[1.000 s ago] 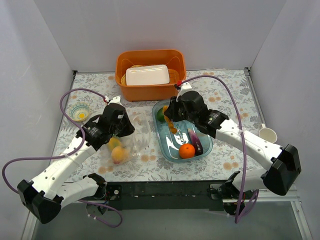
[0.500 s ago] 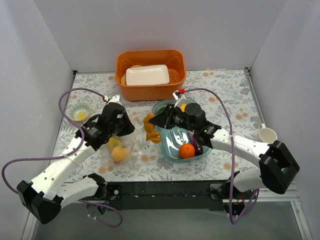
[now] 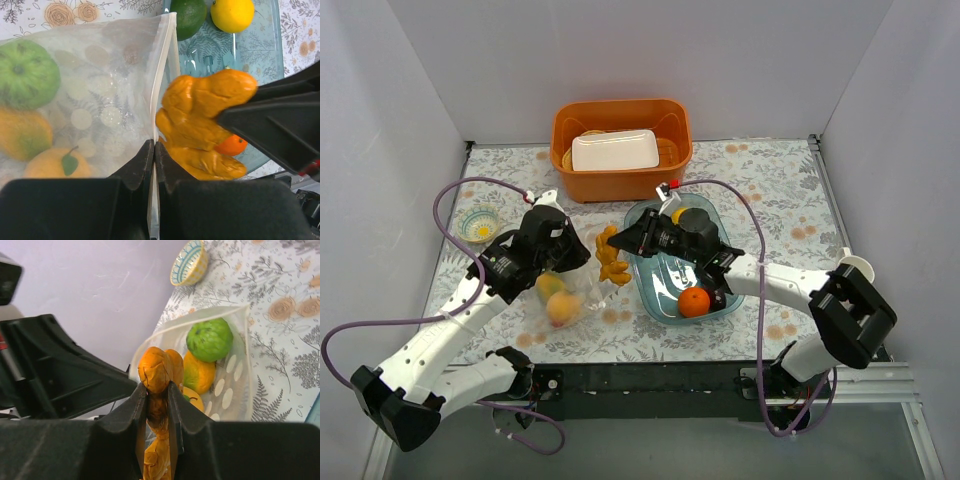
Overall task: Place the food in the zip-top bag and seal the zipper
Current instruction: Place the fake vegetable in the zipper food storage bag.
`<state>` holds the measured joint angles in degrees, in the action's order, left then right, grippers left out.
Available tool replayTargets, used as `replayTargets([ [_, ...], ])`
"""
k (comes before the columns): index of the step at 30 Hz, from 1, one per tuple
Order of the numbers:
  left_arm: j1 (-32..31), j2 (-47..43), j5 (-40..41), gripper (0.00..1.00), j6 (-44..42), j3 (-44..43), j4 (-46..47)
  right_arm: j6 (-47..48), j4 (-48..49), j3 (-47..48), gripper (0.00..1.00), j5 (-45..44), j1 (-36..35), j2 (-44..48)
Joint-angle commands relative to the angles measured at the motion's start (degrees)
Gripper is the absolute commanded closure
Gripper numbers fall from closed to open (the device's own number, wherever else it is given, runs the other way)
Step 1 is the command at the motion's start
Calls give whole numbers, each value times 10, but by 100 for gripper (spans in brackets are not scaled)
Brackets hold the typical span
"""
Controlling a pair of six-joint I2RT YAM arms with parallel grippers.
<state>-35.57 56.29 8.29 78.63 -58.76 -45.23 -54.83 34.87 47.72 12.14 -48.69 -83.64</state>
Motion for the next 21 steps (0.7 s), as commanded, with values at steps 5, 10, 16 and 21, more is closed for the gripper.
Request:
replayTargets([
  [5,3,-11,1,100,-4,-23,5,9,10,52,82,27,-6,-61],
  [10,3,-16,5,100,-1,-18,2,25,-51,106,81,52,-13,-108],
  [16,3,-19,16,100,3,-22,-4,75,-203,221,74,100,-28,-175],
  [21,3,-23,20,100,6,-21,-1,114,-280,259,31,97,-32,-193],
])
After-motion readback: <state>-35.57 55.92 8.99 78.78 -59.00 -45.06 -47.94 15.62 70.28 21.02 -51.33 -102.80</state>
